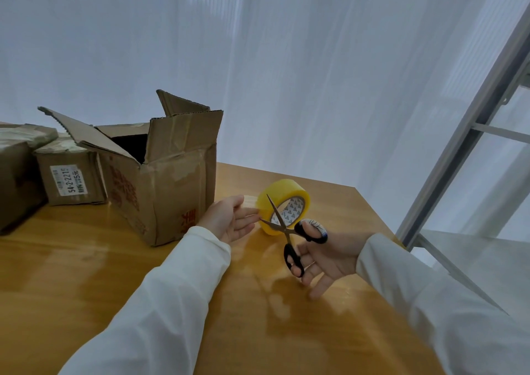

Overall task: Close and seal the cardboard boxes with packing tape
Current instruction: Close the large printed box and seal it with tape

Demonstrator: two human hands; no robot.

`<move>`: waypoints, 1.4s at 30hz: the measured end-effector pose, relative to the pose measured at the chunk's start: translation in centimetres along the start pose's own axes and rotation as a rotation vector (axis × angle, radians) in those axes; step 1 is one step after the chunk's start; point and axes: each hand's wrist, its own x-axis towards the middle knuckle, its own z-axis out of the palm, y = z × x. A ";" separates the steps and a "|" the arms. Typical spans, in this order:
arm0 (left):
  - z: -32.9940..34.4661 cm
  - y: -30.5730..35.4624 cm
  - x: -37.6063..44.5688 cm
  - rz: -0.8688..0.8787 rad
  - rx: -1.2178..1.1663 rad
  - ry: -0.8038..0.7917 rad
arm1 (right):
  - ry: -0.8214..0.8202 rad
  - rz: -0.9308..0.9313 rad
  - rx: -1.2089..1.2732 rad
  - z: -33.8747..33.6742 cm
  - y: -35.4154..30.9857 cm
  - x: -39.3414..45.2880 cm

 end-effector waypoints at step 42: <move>0.4 -1.0 -0.4 -0.096 -0.252 -0.005 | 0.007 -0.177 0.189 0.0 0.9 2.3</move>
